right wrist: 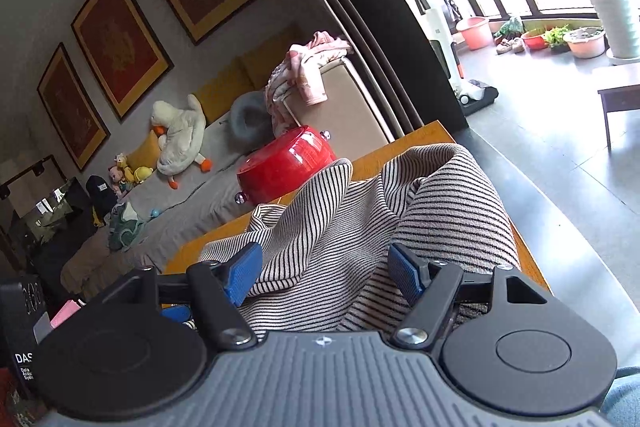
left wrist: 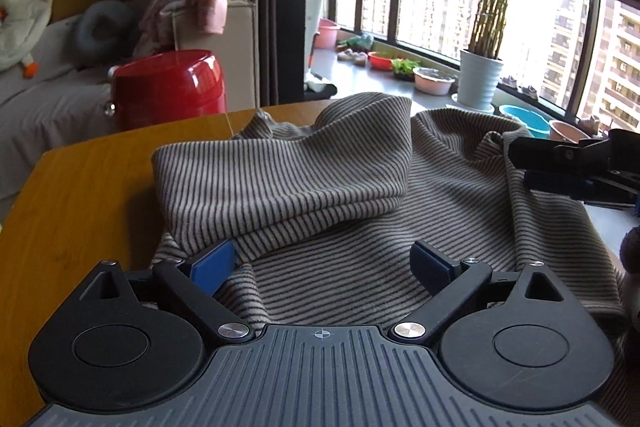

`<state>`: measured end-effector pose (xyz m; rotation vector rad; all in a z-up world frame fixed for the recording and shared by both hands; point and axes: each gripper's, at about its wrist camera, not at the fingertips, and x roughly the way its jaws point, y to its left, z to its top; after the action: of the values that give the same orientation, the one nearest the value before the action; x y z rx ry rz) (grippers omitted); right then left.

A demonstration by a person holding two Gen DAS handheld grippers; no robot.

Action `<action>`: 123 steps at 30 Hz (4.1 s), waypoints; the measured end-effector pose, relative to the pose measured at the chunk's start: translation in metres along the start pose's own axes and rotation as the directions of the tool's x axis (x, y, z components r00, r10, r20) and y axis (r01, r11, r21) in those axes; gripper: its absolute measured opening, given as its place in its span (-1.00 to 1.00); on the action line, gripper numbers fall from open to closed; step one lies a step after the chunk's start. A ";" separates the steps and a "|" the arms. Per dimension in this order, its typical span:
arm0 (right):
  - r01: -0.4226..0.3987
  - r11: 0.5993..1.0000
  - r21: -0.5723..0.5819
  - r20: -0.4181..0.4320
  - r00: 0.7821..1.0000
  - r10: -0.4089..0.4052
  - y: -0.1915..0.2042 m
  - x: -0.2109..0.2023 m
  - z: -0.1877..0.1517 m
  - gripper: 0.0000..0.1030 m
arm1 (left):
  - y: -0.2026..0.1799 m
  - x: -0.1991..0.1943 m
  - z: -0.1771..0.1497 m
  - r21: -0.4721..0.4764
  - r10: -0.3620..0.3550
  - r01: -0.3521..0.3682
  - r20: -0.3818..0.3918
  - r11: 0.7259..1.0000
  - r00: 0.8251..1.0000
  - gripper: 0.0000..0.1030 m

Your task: Fold clothes

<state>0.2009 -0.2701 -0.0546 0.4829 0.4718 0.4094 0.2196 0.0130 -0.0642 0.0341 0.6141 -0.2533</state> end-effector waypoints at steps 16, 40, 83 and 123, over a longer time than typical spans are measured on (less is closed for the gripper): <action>0.091 0.993 -0.077 -0.088 0.991 -0.098 0.014 0.018 -0.001 0.41 | 0.023 -0.013 -0.005 -0.148 -0.054 0.066 0.088 0.987 0.995 1.00; -0.141 0.975 0.172 -0.241 0.954 0.181 0.051 0.117 0.066 -0.20 | 0.033 -0.014 -0.009 -0.206 -0.073 0.086 0.069 0.975 0.995 1.00; 0.243 0.964 -0.110 -0.132 0.958 -0.256 0.023 0.115 0.080 0.00 | 0.118 -0.046 0.001 -0.502 0.218 -0.096 0.190 0.860 0.957 1.00; 0.106 0.967 -0.232 -0.180 0.972 -0.149 0.048 0.073 0.078 -0.72 | 0.068 -0.029 -0.012 -0.321 -0.085 0.136 0.169 0.937 0.982 1.00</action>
<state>0.2885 -0.2232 0.0072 0.1953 0.6367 0.3807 0.2069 0.0863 -0.0607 -0.3433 0.4999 -0.2565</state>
